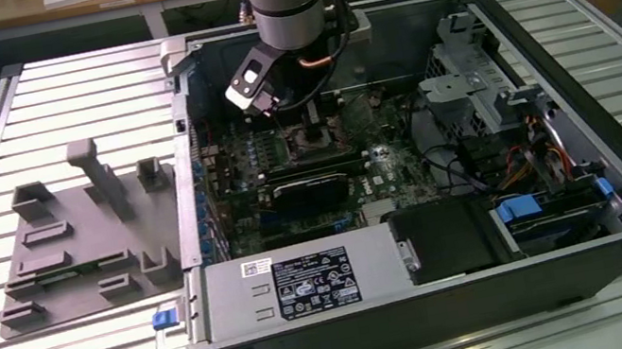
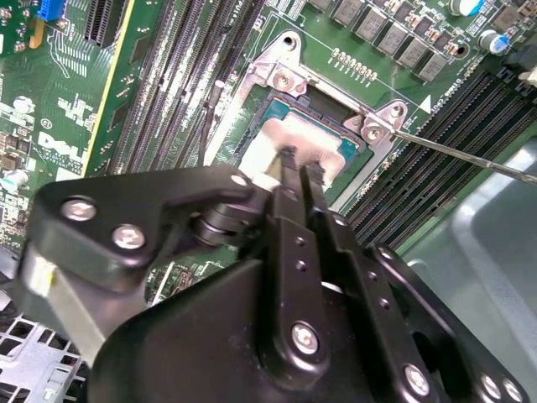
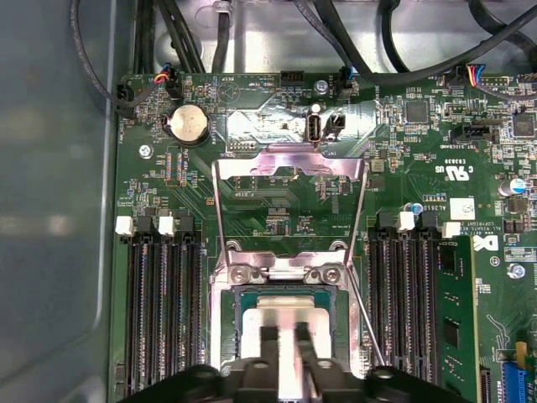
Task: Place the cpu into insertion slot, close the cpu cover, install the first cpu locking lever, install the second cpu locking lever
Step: 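Place the cpu into insertion slot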
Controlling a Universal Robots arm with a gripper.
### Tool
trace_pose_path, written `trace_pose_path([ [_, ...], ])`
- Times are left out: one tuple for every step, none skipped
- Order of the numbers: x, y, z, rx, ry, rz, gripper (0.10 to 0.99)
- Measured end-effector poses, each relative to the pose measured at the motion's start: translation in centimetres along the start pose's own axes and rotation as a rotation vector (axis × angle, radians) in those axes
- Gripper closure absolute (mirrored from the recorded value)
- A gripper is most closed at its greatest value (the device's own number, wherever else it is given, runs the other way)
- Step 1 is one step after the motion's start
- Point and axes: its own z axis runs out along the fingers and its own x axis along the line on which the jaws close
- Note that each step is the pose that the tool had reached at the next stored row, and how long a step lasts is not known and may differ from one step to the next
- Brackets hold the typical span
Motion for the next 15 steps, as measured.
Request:
trace_pose_path([
  [0.0,0.0,0.0,0.0,-0.0001,0.0,0.906],
  [0.0,0.0,0.0,0.0,-0.0002,0.0,0.965],
  [0.0,0.0,0.0,0.0,-0.0003,0.0,0.965],
  [0.0,0.0,0.0,0.0,-0.0005,0.0,0.984],
  [0.0,0.0,0.0,0.0,-0.0006,0.0,0.984],
  [0.0,0.0,0.0,0.0,-0.0007,0.0,0.984],
  [0.0,0.0,0.0,0.0,-0.0008,0.0,0.984],
  [0.0,0.0,0.0,0.0,-0.0009,0.0,0.984],
  [0.0,0.0,0.0,0.0,-0.0011,0.0,0.984],
  [0.0,0.0,0.0,0.0,-0.0018,0.001,0.984],
  [0.0,0.0,0.01,0.0,-0.0025,0.003,0.984],
  [0.0,0.0,0.01,0.0,-0.0028,0.004,0.984],
  [0.0,0.0,0.02,0.0,-0.0029,0.004,0.984],
  [0.0,0.0,0.07,0.0,-0.0027,0.005,0.984],
  [0.01,-0.01,0.11,0.0,-0.0027,0.006,0.984],
])
